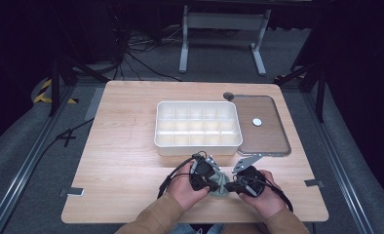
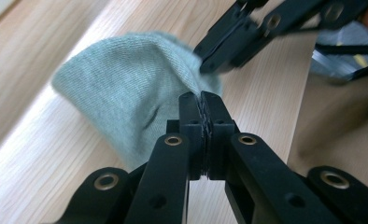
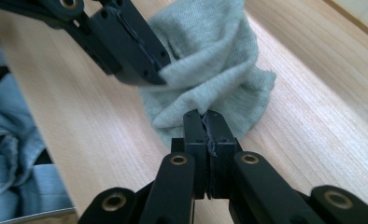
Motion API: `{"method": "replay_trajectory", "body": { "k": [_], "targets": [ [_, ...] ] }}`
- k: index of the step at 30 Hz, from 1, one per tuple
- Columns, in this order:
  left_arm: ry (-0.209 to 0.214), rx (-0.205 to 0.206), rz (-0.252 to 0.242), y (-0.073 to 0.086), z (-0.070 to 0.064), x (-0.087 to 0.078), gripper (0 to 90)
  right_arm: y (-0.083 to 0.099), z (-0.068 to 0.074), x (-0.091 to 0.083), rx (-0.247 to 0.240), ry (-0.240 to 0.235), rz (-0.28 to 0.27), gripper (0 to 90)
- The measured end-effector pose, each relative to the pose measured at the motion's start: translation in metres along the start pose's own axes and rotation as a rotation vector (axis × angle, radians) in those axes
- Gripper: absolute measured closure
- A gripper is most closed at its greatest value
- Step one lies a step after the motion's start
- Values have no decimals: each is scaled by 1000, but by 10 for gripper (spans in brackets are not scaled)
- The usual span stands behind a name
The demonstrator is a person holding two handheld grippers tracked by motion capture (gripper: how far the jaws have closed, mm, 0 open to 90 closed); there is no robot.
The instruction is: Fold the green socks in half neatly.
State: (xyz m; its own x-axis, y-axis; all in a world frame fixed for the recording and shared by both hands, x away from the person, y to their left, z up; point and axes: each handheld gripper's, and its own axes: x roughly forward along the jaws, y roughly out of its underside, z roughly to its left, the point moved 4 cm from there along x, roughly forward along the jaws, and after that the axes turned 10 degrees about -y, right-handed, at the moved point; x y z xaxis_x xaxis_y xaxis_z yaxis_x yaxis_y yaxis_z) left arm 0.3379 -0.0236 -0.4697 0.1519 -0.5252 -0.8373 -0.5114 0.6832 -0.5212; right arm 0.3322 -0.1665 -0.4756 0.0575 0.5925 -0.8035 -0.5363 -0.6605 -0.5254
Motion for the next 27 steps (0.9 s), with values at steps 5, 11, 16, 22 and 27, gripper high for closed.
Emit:
{"method": "replay_trajectory", "body": {
  "k": [5, 11, 16, 22, 27],
  "targets": [
    [8, 14, 41, 2, -4, 12, 858, 4, -5, 8, 23, 1, 9, 886],
    [20, 46, 23, 3, -8, 5, 657, 4, -4, 2, 20, 13, -5, 786],
    [39, 31, -14, 5, -5, -17, 607, 1, 0, -15, -1, 44, -44, 758],
    [23, 26, -53, 10, 1, -33, 596, -15, 11, -22, -60, 63, -102, 754],
    [27, 26, -35, 11, -2, -19, 579, -27, 17, -23, -101, 69, -139, 759]
  ]
}}
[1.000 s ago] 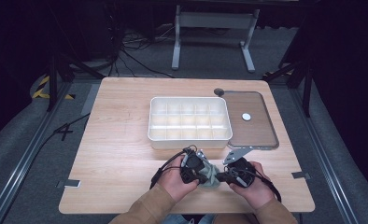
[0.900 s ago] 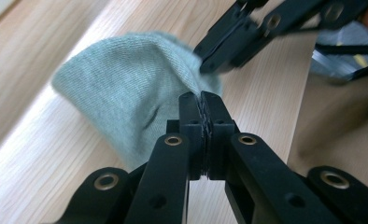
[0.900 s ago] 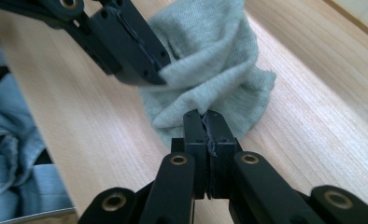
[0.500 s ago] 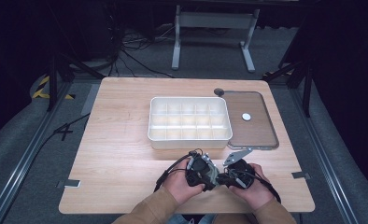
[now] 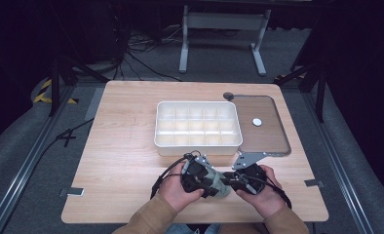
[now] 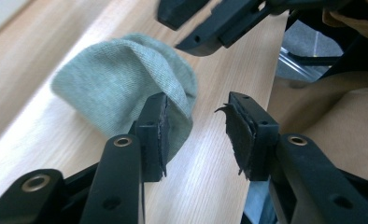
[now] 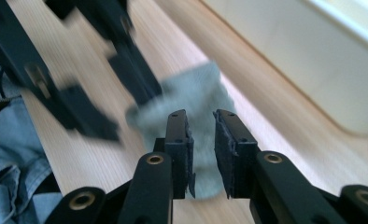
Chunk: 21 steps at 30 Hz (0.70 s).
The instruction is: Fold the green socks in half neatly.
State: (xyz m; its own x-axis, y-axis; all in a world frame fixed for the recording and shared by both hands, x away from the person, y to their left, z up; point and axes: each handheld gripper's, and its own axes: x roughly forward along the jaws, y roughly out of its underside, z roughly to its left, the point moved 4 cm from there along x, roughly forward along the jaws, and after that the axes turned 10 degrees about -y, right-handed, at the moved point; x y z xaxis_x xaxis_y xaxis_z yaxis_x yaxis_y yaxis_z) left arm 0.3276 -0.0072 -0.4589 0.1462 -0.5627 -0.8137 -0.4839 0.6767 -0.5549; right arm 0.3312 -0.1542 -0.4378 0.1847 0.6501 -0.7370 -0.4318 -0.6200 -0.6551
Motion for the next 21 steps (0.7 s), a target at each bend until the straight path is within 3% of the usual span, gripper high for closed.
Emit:
{"method": "replay_trajectory", "body": {
  "k": [2, 4, 7, 12, 17, 20, 21],
  "targets": [
    [-40, 26, 31, 3, 0, 2, 565, -4, 0, 1, -10, -6, 1, 760],
    [-73, 9, 16, 5, 4, -4, 548, -3, 0, 3, -6, -9, 7, 760],
    [-96, -6, 3, 6, 10, -10, 506, -5, 1, 5, -20, -12, 2, 771],
    [-114, -18, -23, 11, 18, -25, 575, -13, 6, 9, -47, -27, -29, 832],
    [-135, -53, -32, 18, 28, -34, 652, -14, 9, 31, -71, -42, 36, 839],
    [-133, -59, -21, 20, 30, -33, 661, -10, 7, 33, -68, -28, 66, 838],
    [-137, -63, -14, 20, 31, -31, 661, -3, 3, 33, -54, -15, 99, 832]
  ]
}}
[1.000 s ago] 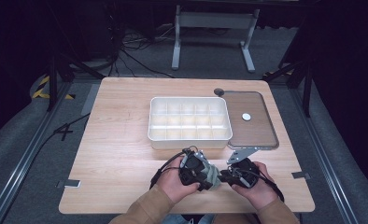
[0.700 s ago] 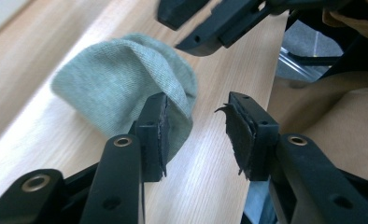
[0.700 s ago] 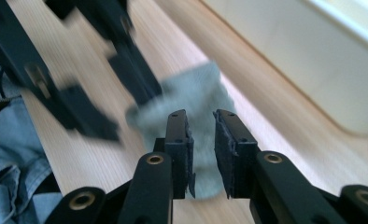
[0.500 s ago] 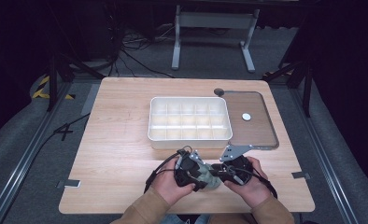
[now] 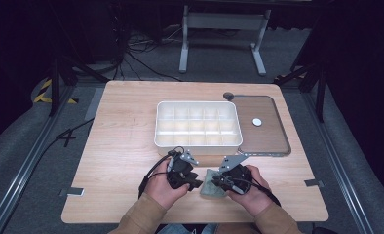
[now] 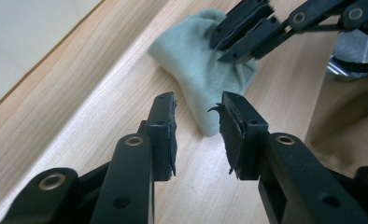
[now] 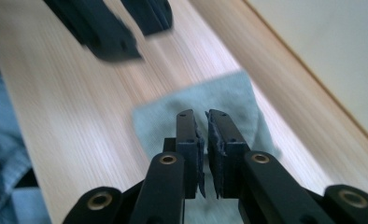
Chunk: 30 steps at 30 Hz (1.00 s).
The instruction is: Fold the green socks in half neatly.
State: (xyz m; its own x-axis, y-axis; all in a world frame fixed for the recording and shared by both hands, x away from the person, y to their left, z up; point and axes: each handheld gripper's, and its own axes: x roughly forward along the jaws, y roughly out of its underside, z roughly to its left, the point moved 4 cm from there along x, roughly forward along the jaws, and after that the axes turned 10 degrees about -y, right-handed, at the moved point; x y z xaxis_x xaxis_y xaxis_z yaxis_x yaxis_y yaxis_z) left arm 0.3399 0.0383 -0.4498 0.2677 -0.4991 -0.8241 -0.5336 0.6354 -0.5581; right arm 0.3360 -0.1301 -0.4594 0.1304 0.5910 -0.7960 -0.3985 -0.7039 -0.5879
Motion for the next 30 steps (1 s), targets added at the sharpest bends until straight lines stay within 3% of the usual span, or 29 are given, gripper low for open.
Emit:
{"method": "replay_trajectory", "body": {
  "k": [6, 13, 17, 20, 25, 30],
  "targets": [
    [1, 18, 32, -2, 1, 11, 668, 20, -11, 8, 25, 26, 80, 830],
    [13, 33, 56, -1, 1, 29, 699, 24, -14, 8, 14, -6, 60, 834],
    [20, 62, 78, 1, 1, 38, 717, 25, -19, 9, 20, -57, 44, 846],
    [19, 47, 69, 3, 3, 38, 725, 23, -22, 11, 8, -81, 38, 847],
    [-1, 50, 54, 6, 9, 34, 740, 17, -24, 16, -54, -96, 32, 848],
    [-13, 49, 51, 8, 13, 35, 740, 14, -22, 15, -67, -75, 25, 837]
  ]
}}
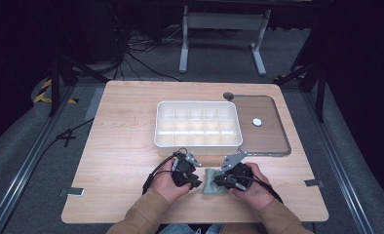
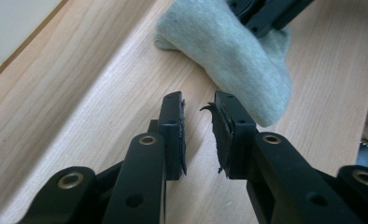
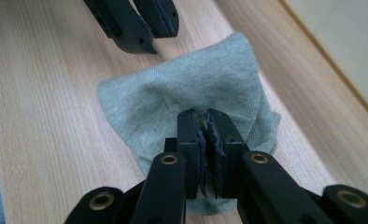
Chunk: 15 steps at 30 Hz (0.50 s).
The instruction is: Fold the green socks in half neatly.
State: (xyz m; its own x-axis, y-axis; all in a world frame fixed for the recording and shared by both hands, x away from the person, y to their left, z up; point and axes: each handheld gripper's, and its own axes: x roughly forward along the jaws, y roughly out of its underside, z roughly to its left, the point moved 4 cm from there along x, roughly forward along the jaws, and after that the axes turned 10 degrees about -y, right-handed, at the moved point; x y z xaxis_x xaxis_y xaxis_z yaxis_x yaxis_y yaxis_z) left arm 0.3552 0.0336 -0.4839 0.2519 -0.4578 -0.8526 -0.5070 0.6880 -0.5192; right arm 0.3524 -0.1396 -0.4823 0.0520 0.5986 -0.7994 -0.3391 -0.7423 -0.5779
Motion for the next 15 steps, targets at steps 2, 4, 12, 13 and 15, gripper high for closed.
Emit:
{"method": "replay_trajectory", "body": {
  "k": [2, 4, 12, 13, 15],
  "targets": [
    [0, 6, 4, 0, 2, 0, 743, -3, 3, -5, 10, 1, -37, 830],
    [-8, 4, -13, 0, 2, 0, 747, -5, 5, -15, 23, 8, -84, 833],
    [-12, 25, 18, -2, 1, 8, 794, -3, 2, -19, 83, 43, -88, 862],
    [-9, 23, 18, -2, -1, 9, 800, -2, 2, -15, 84, 48, -61, 866],
    [-4, 41, 24, -4, -2, 11, 810, 2, 1, -10, 81, 74, -12, 873]
  ]
}}
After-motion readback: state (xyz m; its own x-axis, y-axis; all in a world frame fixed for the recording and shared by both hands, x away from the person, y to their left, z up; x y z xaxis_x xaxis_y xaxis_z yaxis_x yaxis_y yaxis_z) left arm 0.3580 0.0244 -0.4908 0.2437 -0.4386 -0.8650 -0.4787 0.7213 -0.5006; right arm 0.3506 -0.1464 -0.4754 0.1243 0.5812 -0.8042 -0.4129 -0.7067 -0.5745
